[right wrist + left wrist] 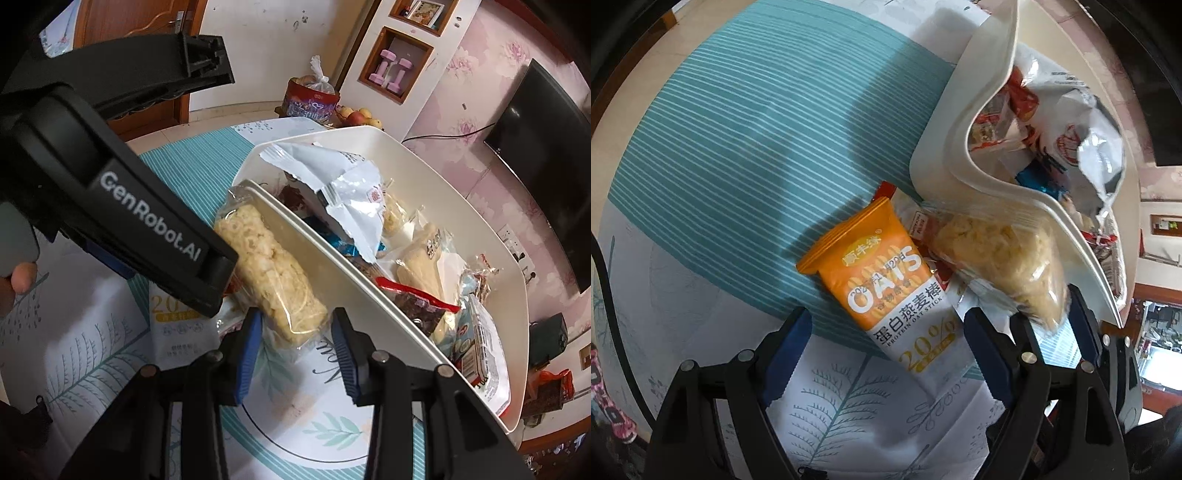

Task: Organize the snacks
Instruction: 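Grasp the orange OATS bar with left tool while right tool grasps the rice-cracker bag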

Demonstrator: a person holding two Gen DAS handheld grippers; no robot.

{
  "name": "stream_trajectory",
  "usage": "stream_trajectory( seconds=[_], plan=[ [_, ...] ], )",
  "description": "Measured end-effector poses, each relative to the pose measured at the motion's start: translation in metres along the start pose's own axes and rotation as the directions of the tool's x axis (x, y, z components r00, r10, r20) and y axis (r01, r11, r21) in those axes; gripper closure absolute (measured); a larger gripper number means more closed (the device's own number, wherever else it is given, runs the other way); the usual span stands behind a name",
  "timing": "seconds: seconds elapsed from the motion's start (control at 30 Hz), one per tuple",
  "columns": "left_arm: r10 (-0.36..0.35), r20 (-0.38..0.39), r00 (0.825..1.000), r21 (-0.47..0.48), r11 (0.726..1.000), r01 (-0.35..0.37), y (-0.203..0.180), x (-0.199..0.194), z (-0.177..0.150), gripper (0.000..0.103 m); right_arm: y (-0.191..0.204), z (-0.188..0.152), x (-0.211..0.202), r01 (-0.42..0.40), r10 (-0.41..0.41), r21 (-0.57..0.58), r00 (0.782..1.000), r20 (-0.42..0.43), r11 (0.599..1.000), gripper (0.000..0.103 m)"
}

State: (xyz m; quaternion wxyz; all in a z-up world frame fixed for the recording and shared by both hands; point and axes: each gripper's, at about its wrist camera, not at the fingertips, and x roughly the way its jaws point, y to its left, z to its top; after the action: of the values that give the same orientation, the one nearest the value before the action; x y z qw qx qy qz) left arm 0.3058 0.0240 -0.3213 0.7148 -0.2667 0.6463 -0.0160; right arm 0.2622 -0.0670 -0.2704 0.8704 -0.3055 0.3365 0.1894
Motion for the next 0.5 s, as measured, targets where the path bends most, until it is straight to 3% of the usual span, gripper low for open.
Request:
stream_trajectory(
  seconds=[0.3,0.47,0.5],
  plan=[
    [0.028,-0.007,1.0,-0.02,0.999,-0.028,-0.016,0.011,0.006,0.021,-0.008,-0.004,0.0,0.0,0.0,0.014,1.0,-0.006,1.0,0.064],
    [0.068,-0.011,0.998,-0.018,0.998,-0.068,-0.014,0.007,0.011,0.032,-0.009,-0.006,-0.002,0.004,-0.004,0.022,1.0,-0.008,1.0,0.064],
    [0.069,-0.012,0.998,-0.02,0.997,-0.069,-0.01,0.006,0.011,0.039,-0.009,-0.006,-0.002,0.004,-0.004,0.024,1.0,-0.008,1.0,0.064]
  ],
)
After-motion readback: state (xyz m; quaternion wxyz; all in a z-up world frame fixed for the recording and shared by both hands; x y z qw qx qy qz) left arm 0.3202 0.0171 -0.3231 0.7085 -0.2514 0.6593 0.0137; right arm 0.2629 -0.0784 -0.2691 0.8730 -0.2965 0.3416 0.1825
